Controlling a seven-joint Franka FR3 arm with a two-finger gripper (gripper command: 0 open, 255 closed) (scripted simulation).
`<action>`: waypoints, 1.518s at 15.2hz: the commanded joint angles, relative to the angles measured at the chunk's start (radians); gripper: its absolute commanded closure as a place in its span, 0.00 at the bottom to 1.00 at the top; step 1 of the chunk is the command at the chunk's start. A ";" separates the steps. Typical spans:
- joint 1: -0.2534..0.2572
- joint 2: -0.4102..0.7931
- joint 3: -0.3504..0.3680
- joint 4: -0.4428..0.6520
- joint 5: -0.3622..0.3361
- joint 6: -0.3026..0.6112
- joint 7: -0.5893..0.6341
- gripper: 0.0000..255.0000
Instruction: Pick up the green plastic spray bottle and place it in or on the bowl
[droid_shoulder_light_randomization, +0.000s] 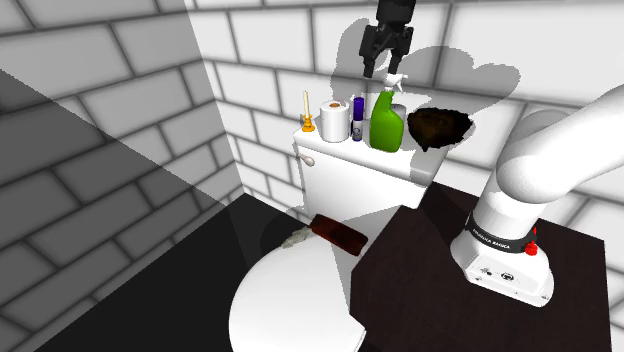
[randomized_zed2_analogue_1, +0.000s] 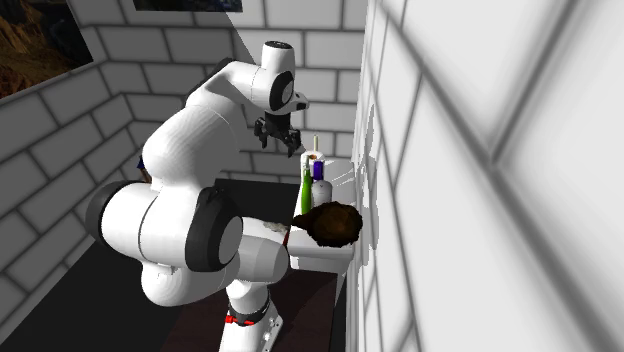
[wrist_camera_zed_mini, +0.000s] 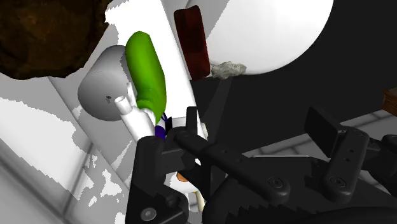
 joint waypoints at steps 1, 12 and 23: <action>0.000 0.000 0.000 0.000 0.000 0.000 0.000 0.00; -0.024 0.157 -0.108 0.071 -0.179 0.028 -0.251 0.00; -0.026 0.156 -0.113 0.009 -0.183 0.089 -0.250 0.00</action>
